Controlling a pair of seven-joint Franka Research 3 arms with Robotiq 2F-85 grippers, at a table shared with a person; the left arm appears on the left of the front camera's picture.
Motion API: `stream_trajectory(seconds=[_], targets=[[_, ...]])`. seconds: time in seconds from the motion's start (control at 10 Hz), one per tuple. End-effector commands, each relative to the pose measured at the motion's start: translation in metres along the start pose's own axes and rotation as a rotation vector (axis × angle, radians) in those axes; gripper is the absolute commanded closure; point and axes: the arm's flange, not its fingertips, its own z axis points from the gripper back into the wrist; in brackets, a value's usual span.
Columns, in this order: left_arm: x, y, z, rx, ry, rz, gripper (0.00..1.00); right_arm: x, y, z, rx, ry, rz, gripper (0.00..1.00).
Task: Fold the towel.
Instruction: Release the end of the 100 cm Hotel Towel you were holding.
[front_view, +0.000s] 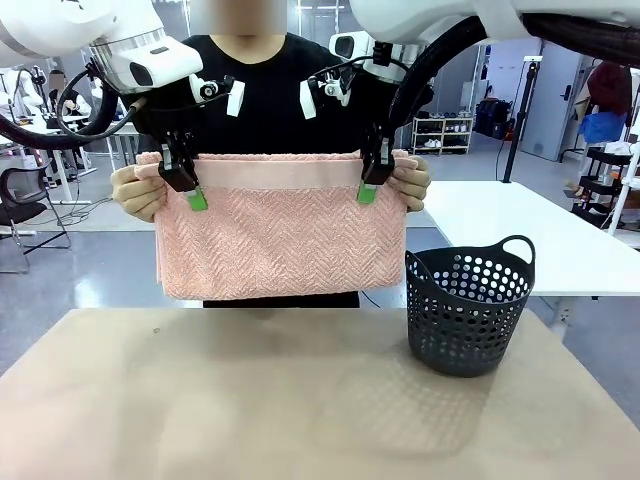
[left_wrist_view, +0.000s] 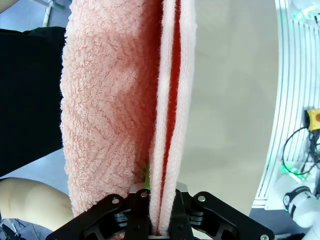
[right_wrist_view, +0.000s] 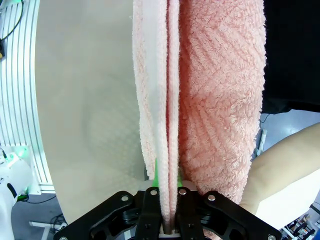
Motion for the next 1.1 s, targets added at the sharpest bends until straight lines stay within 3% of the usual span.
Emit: stream_trajectory(seconds=[0.0,0.1,0.2,0.3,0.4,0.5,0.6,0.7,0.8,0.9,1.0], targets=[[-0.001,0.000,0.001,0.004,0.005,-0.001,0.97,-0.001,0.000,0.000,-0.001,0.000,-0.001,1.00],[-0.001,0.000,0.001,0.004,0.005,-0.001,0.97,-0.001,0.000,0.000,-0.001,0.000,-0.001,1.00],[0.000,0.000,0.000,0.000,0.000,0.000,0.58,0.000,0.000,0.000,0.000,0.000,0.000,0.65],[0.000,-0.001,0.000,0.008,-0.018,0.011,0.58,-0.001,0.001,-0.001,0.005,-0.010,-0.019,0.65],[0.001,-0.002,0.000,0.008,-0.023,0.017,0.20,-0.003,0.003,0.000,0.001,-0.018,-0.028,0.34],[0.002,-0.003,0.002,0.016,-0.025,0.016,0.56,-0.004,0.005,0.003,-0.011,-0.024,-0.035,0.64],[0.002,-0.004,0.008,0.034,-0.038,0.025,0.00,-0.006,0.007,0.009,-0.024,-0.040,-0.044,0.04],[0.000,-0.004,0.016,0.050,-0.049,0.037,0.20,-0.008,0.008,0.016,-0.039,-0.048,-0.056,0.34],[0.000,-0.003,0.025,0.058,-0.042,0.064,0.00,-0.011,0.008,0.026,-0.058,-0.058,-0.068,0.00],[-0.002,-0.004,0.040,0.089,-0.064,0.080,0.00,-0.013,0.009,0.042,-0.071,-0.075,-0.084,0.04],[-0.005,-0.006,0.060,0.121,-0.099,0.130,0.00,-0.019,0.010,0.065,-0.089,-0.136,-0.110,0.00]])
